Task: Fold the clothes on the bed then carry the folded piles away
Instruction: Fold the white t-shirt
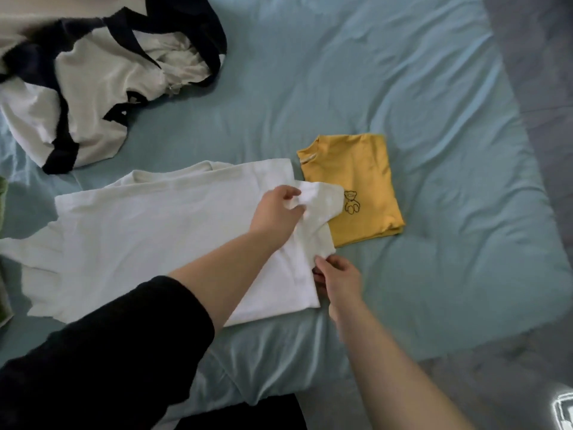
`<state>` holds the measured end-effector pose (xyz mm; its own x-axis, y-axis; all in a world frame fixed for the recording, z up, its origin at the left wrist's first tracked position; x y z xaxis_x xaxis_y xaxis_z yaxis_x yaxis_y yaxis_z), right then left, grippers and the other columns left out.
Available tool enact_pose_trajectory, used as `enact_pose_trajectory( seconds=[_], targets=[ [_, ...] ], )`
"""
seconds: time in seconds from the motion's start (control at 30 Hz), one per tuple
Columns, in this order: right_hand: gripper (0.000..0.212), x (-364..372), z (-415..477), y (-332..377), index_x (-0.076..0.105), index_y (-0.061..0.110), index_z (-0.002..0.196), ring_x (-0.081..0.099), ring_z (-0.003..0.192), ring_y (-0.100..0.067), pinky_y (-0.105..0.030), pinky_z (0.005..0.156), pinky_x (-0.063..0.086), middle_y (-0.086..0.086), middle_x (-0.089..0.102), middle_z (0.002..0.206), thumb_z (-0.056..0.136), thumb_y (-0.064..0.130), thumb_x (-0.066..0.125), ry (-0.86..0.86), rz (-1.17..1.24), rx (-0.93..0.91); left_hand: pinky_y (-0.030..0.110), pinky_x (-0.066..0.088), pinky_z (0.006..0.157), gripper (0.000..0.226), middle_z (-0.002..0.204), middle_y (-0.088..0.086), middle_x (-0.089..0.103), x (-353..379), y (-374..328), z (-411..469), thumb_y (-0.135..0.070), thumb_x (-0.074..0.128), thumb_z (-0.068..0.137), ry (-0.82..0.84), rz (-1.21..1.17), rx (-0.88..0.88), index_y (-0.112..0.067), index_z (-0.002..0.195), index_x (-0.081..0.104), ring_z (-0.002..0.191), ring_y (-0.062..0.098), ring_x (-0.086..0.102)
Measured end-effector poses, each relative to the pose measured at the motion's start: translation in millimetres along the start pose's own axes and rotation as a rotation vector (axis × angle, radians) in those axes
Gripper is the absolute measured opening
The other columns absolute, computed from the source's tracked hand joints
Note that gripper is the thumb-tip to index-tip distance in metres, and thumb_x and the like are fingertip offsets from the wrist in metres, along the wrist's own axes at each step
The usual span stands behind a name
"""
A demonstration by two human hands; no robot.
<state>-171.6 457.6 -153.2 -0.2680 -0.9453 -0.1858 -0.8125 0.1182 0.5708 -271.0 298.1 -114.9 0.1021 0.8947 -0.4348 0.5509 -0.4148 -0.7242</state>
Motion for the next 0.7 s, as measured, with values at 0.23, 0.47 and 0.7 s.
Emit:
enact_pose_trajectory(
  seconds=[0.23, 0.47, 0.7],
  targets=[
    [0.019, -8, -5, 8, 0.057, 0.016, 0.069, 0.057, 0.054, -0.010, -0.028, 0.055, 0.048, 0.008, 0.059, 0.056, 0.082, 0.019, 0.071, -0.037, -0.142, -0.220, 0.029, 0.039, 0.064, 0.024, 0.096, 0.000, 0.058, 44, -48, 48, -0.036, 0.065, 0.085, 0.254, 0.675, 0.207, -0.019, 0.097, 0.054, 0.086, 0.022, 0.056],
    [0.006, 6, -9, -6, 0.049, 0.008, 0.095, 0.073, 0.067, -0.022, -0.032, 0.057, 0.059, -0.009, 0.053, 0.085, 0.099, 0.011, 0.049, 0.139, 0.597, 0.290, 0.038, 0.053, 0.077, 0.014, 0.087, 0.007, 0.066, 66, -70, 50, -0.014, 0.061, 0.079, 0.447, 0.311, 0.153, -0.012, 0.091, 0.067, 0.082, 0.021, 0.061],
    [0.008, 16, -8, -14, 0.048, 0.013, 0.105, 0.072, 0.095, -0.021, -0.053, 0.096, 0.049, -0.009, 0.056, 0.105, 0.102, 0.015, 0.041, 0.145, 0.696, 0.353, 0.033, 0.055, 0.088, 0.003, 0.092, 0.008, 0.065, 51, -62, 53, -0.010, 0.060, 0.088, 0.511, -0.003, 0.034, -0.011, 0.091, 0.059, 0.086, 0.018, 0.065]
  ],
)
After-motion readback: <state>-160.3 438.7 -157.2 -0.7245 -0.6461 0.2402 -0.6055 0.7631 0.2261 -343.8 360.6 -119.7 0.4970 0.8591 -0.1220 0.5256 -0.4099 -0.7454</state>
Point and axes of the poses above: each hand's wrist, its own z-axis towards the middle knuckle, its own x-axis out of the palm, y = z × x, the point moved 5 cm from there along z, towards the middle knuckle
